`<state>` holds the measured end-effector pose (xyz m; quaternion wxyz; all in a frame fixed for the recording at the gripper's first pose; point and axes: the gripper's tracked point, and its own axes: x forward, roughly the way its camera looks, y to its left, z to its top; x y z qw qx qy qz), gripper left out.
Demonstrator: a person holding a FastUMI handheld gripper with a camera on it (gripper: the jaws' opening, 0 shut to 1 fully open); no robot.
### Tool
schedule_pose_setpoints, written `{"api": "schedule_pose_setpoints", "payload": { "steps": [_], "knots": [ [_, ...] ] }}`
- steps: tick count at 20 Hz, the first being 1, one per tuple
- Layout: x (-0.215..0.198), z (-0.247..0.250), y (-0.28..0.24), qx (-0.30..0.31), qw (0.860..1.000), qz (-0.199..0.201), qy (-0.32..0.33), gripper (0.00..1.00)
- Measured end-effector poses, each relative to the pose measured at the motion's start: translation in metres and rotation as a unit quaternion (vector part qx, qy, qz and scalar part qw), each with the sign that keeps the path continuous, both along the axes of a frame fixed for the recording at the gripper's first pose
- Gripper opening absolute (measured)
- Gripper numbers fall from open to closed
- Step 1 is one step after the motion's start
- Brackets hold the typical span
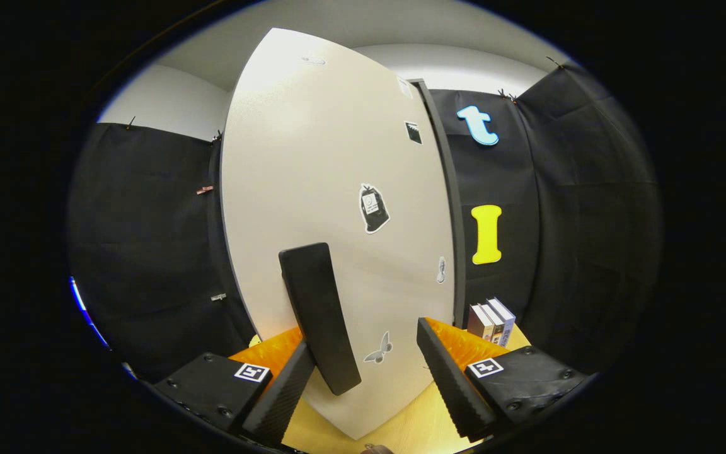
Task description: Open the shoe cabinet door, grab the shoes and put them into the shoe cabinet, then close the shoe cabinet door.
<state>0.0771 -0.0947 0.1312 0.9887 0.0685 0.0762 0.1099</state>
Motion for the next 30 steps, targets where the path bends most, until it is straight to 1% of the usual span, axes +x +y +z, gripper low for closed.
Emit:
{"api": "schedule_pose_setpoints", "payload": {
  "steps": [6,9,14,23,30],
  "knots": [
    [0.029,-0.003,0.049,-0.013,1.000,0.009,-0.007,0.98],
    [0.046,-0.005,0.084,-0.010,0.999,0.029,-0.008,0.98],
    [0.057,0.007,0.118,-0.023,0.999,0.038,-0.028,0.98],
    [0.062,0.013,0.135,-0.032,0.998,0.032,-0.041,0.98],
    [0.051,0.028,0.129,-0.068,0.995,0.004,-0.077,0.98]
  ]
}}
